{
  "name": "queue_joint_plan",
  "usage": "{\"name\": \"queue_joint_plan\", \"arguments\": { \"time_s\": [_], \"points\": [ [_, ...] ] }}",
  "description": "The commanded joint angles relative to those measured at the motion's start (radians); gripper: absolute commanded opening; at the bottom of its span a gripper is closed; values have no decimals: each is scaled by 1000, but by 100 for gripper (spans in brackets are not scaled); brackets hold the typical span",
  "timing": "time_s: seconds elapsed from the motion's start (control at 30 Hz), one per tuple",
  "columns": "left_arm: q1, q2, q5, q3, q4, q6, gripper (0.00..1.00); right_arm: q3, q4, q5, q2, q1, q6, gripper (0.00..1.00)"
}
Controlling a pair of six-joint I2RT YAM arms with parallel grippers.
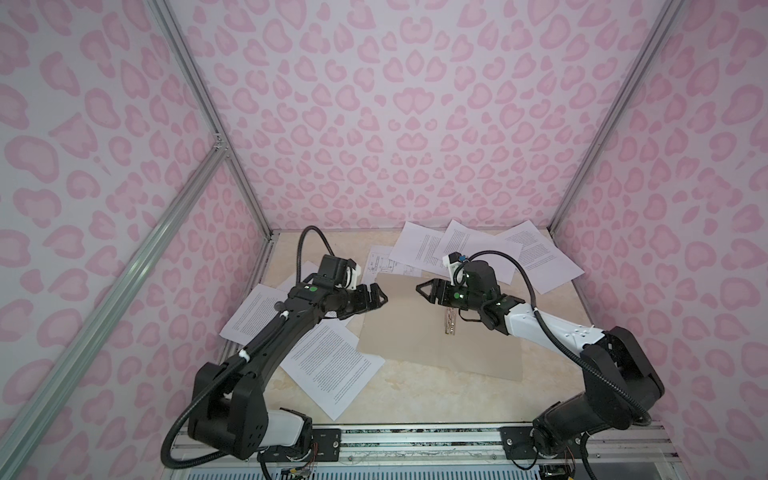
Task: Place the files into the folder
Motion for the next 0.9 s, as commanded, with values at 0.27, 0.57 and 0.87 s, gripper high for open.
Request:
{"name": "queue_joint_plan", "arguments": {
  "time_s": [0.27, 0.57, 0.87],
  "points": [
    [-125, 283, 36, -21, 182, -11, 99, -212, -89, 38, -45, -41, -31, 48],
    [-124, 308, 3, -95, 221, -32, 99, -223, -125, 76, -27, -50, -44, 41],
    [-123, 322, 1, -115, 235, -44, 99, -240, -74, 56, 3, -61, -22, 41]
  ]
}}
